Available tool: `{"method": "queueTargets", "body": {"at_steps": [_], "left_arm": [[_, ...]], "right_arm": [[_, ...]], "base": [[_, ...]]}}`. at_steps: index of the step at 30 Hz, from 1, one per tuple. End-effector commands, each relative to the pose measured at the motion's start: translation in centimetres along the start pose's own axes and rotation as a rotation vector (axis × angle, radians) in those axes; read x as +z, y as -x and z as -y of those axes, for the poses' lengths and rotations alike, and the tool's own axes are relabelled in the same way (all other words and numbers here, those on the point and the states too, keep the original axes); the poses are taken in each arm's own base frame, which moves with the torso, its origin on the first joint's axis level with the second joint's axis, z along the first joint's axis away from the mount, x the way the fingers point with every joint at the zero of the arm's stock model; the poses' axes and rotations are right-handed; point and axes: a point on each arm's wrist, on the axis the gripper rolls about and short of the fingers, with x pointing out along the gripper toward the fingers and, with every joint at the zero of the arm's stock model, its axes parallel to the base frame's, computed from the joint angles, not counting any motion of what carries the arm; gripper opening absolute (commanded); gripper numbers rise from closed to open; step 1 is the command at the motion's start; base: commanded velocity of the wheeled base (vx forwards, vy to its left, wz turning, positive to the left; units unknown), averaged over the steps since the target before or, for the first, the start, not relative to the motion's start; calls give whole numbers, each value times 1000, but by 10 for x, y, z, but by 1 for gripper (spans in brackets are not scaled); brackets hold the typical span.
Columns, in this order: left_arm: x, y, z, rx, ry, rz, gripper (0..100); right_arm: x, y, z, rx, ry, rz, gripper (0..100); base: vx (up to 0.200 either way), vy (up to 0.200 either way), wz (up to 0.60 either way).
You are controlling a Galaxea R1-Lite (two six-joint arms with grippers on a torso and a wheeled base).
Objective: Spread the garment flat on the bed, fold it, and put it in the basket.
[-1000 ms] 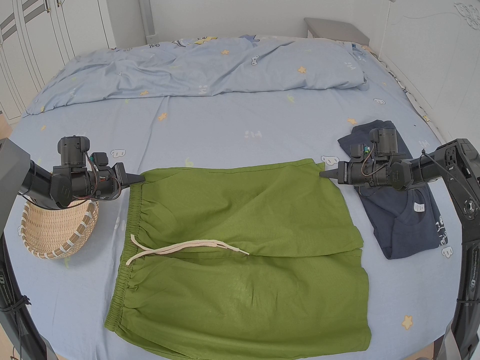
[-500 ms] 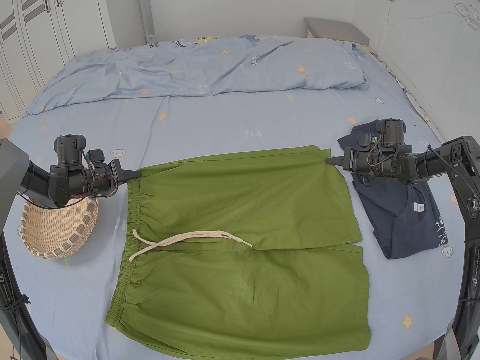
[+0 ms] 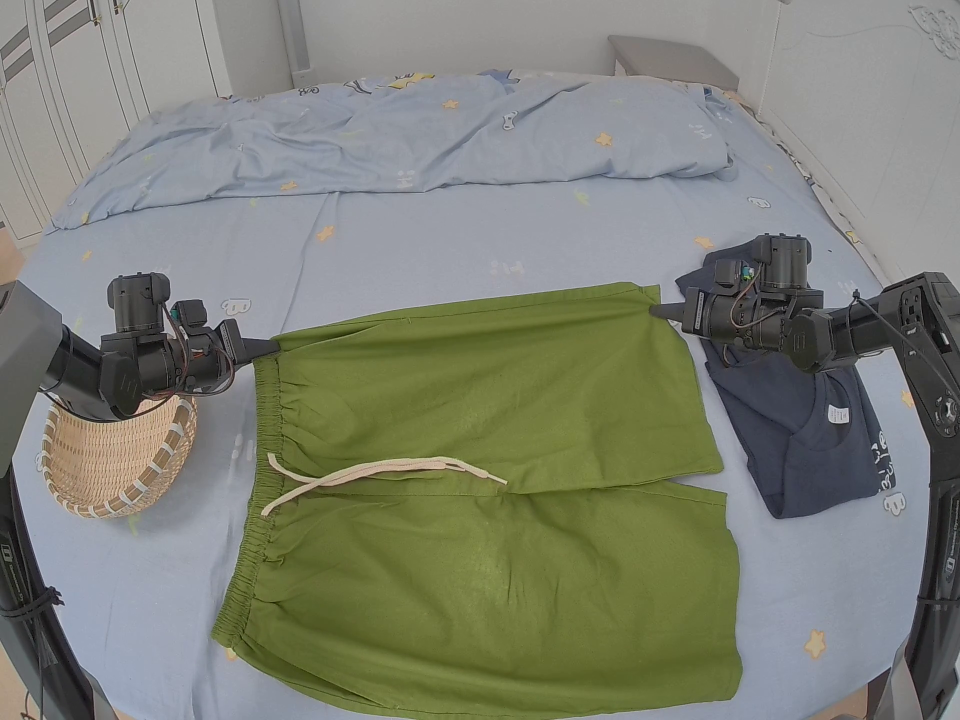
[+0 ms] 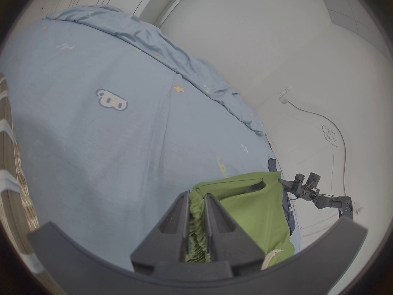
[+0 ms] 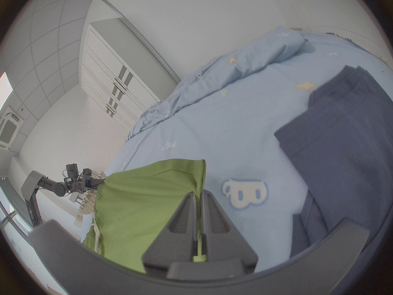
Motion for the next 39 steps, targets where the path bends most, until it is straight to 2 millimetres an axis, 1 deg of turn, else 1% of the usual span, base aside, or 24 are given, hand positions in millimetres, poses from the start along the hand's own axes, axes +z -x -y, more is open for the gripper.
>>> {"method": "queueTargets", "body": {"at_steps": [1, 5, 9, 10, 18, 22, 25, 27, 28, 29, 31, 32, 33, 35, 37, 38, 39], "left_arm": [[1, 1, -2, 6, 2, 5, 0], [2, 1, -3, 11, 1, 10, 0], [1, 2, -3, 11, 2, 9, 0], [0, 1, -3, 14, 3, 7, 100], [1, 1, -1, 20, 0, 13, 100], [-1, 2, 4, 12, -3, 6, 100], [2, 10, 14, 3, -15, 17, 100], [7, 25, 34, -18, -39, 37, 100], [7, 29, 38, -20, -42, 39, 100], [6, 42, 51, -31, -50, 47, 100], [6, 43, 52, -33, -52, 47, 100], [-4, 67, 67, -37, -36, 44, 100], [-4, 67, 67, -37, -36, 44, 100], [-20, 83, 72, -27, -2, 20, 100], [-48, 101, 67, 5, 50, -37, 100], [-54, 103, 66, 11, 61, -50, 100], [-73, 110, 64, 27, 92, -94, 100]], "right_arm": [[1, 2, -6, 8, 12, 21, 0], [1, 2, -11, 6, 10, 56, 0], [1, 1, -11, -5, 11, 60, 0], [-1, 0, -12, -4, 8, 55, 100], [-2, -1, -12, -2, 7, 51, 100], [-1, 1, -13, -2, 9, 54, 100], [0, 3, -15, -1, 8, 55, 100], [6, 13, -20, -1, 8, 65, 100], [6, 15, -21, -1, 7, 67, 100], [7, 24, -25, -6, -7, 63, 100], [7, 25, -25, -7, -7, 64, 100], [8, 48, -35, -15, -36, 60, 100], [8, 48, -35, -15, -36, 60, 100], [8, 72, -41, -31, -52, 61, 100], [-3, 97, -48, -51, -77, 36, 100], [-5, 101, -49, -55, -79, 34, 100], [-11, 115, -54, -60, -89, 23, 100]], "base": [[0, 0, 0], [0, 0, 0], [0, 0, 0], [0, 0, 0], [0, 0, 0], [0, 0, 0], [0, 0, 0], [0, 0, 0], [0, 0, 0], [0, 0, 0], [0, 0, 0], [0, 0, 0], [0, 0, 0], [0, 0, 0], [0, 0, 0], [0, 0, 0], [0, 0, 0]]}}
